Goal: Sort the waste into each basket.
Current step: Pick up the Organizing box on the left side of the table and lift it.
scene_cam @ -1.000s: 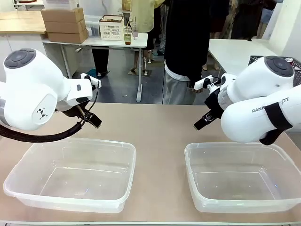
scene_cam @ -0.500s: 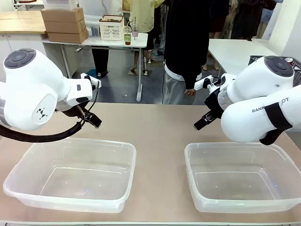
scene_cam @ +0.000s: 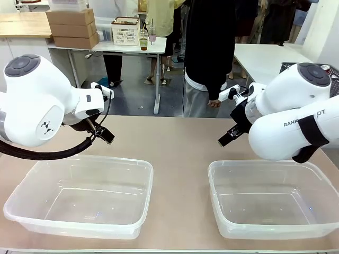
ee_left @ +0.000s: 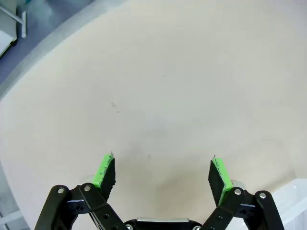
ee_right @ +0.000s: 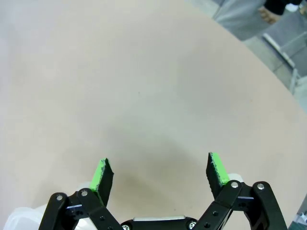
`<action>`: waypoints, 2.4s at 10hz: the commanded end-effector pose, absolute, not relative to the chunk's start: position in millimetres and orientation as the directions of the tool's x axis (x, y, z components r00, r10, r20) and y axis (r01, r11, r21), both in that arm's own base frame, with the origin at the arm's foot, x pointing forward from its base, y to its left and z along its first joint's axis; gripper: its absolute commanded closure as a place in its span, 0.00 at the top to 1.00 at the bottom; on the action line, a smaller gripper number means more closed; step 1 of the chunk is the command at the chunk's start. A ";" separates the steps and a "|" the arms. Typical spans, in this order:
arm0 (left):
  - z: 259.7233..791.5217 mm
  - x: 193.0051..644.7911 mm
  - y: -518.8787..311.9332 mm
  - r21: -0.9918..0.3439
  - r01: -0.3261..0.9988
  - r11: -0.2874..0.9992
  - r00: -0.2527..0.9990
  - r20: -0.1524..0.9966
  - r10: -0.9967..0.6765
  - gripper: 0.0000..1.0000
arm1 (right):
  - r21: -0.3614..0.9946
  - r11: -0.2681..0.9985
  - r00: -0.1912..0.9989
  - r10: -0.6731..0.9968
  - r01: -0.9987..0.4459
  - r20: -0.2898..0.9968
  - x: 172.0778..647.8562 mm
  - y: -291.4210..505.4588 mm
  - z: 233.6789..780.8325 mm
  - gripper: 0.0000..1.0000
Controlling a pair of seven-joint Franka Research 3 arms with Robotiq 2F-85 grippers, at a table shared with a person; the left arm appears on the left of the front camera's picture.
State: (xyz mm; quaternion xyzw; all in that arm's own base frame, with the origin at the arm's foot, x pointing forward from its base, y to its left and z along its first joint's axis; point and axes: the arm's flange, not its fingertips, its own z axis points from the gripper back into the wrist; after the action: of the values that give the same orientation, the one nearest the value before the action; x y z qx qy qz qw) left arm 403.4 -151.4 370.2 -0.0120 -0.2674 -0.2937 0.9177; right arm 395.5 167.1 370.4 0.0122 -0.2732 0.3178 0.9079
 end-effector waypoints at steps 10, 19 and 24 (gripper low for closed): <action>558.7 298.5 -149.0 0.292 0.653 0.699 0.483 0.551 -0.681 1.00 | 0.253 0.864 0.779 0.220 -0.435 0.588 270.7 80.2 570.4 1.00; 601.4 252.2 37.9 -0.482 0.581 0.656 0.686 0.724 -0.075 1.00 | 0.833 0.433 0.844 -0.246 -0.345 0.478 198.9 -119.7 588.4 1.00; 601.4 252.2 37.9 -0.482 0.581 0.656 0.686 0.724 -0.075 1.00 | 0.840 0.441 0.861 -0.238 -0.317 0.450 199.9 -112.4 587.7 1.00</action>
State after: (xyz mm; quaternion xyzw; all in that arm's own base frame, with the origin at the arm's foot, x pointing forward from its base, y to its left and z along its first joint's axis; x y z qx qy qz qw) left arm 251.5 31.9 600.4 -0.3571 -0.3397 -0.1881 0.8495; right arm 196.5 -115.2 585.5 0.5265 -0.2625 0.0199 0.8084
